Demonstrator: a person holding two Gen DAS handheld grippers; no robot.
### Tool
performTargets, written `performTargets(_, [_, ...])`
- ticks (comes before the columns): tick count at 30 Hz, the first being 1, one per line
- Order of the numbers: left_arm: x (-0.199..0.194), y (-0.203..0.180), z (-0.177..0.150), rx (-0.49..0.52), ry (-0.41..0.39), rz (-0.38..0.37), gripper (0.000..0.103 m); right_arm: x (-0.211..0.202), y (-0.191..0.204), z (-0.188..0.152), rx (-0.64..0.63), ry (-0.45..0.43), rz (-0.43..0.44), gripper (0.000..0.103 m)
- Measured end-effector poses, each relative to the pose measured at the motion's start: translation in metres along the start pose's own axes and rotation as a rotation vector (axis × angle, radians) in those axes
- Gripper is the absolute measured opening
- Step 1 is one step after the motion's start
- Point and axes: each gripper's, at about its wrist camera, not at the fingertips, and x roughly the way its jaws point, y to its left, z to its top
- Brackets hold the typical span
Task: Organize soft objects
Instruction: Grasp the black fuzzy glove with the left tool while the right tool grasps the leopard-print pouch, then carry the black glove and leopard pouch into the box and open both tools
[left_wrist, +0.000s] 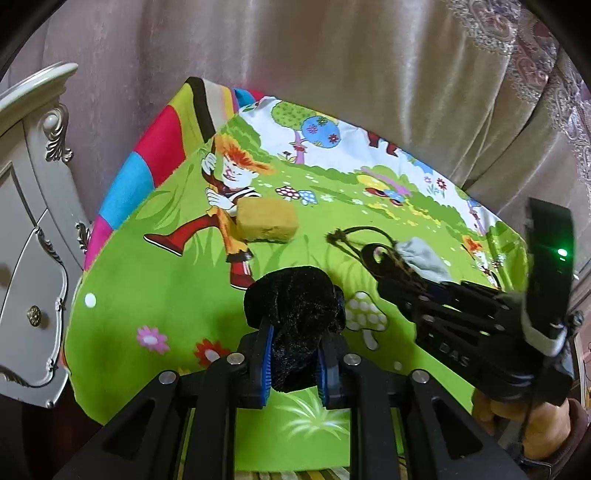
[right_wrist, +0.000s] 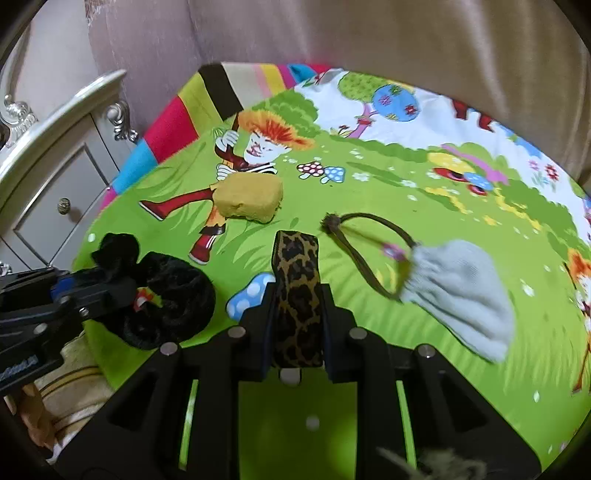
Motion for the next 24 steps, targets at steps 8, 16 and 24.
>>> performTargets(8, [-0.021,-0.028,-0.014,0.033,-0.016,-0.03,0.019,-0.059,-0.009,-0.031,0.049,-0.053,-0.034,0.025])
performTargets(16, [-0.04,-0.058,-0.031,0.08,-0.024,-0.064,0.019,-0.1,-0.019,-0.06,0.104,-0.069,-0.069,0.025])
performTargets(24, [-0.056,-0.093,-0.048,0.141,-0.029,-0.106,0.019,-0.139,-0.032,-0.091,0.162,-0.085,-0.112,0.025])
